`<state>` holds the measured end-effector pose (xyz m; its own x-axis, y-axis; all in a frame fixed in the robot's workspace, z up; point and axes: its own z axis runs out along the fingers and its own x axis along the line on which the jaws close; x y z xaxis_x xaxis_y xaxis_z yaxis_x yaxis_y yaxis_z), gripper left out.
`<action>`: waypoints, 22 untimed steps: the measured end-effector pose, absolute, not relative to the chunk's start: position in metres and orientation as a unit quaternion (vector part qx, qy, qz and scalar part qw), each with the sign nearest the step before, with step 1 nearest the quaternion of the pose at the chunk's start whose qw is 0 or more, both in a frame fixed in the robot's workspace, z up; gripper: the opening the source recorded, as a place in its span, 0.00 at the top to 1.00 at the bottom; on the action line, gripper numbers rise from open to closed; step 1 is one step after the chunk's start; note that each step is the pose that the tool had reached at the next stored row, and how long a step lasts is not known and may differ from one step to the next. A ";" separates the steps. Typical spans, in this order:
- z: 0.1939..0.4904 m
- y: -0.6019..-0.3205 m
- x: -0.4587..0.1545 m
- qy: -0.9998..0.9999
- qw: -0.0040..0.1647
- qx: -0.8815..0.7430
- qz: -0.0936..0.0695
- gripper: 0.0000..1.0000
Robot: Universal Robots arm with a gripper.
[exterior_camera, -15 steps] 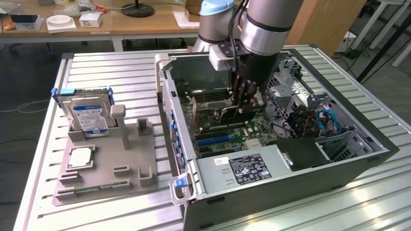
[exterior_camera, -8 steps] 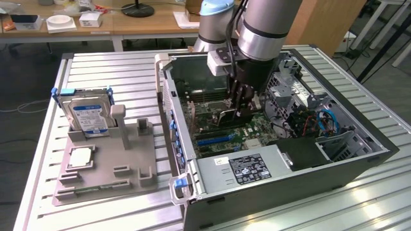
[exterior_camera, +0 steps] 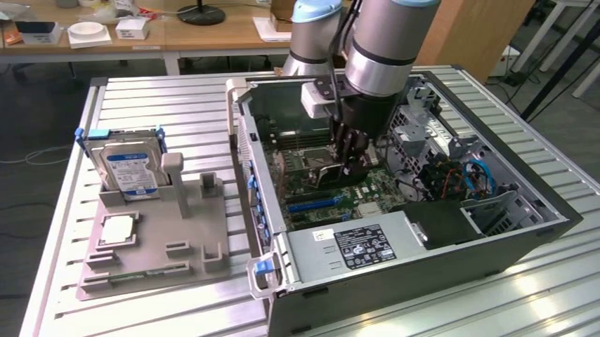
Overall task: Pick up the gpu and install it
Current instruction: 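Pick up the gpu and move the gpu toward the slot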
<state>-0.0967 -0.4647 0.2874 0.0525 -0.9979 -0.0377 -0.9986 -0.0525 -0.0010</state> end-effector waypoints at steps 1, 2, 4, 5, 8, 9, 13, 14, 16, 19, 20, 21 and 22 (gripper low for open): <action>0.286 -0.464 -0.097 0.688 0.013 -0.725 0.013 0.74; 0.284 -0.463 -0.097 0.688 0.013 -0.725 0.013 0.74; 0.280 -0.460 -0.098 0.690 0.014 -0.723 0.013 0.74; 0.279 -0.460 -0.100 0.692 0.014 -0.722 0.013 0.74; 0.277 -0.459 -0.105 0.696 0.012 -0.718 0.012 0.74; 0.277 -0.459 -0.107 0.697 0.012 -0.717 0.011 0.74; 0.276 -0.459 -0.107 0.697 0.010 -0.716 0.010 0.74; 0.275 -0.459 -0.107 0.698 0.010 -0.716 0.010 0.74; 0.274 -0.459 -0.108 0.698 0.010 -0.716 0.009 0.74; 0.272 -0.459 -0.109 0.698 0.009 -0.716 0.009 0.74; 0.272 -0.459 -0.110 0.698 0.009 -0.716 0.009 0.74; 0.272 -0.459 -0.110 0.698 0.009 -0.716 0.009 0.74; 0.271 -0.459 -0.111 0.698 0.009 -0.716 0.009 0.74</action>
<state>-0.1106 -0.4589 0.2712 0.0264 -0.9993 -0.0253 -0.9997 -0.0264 -0.0008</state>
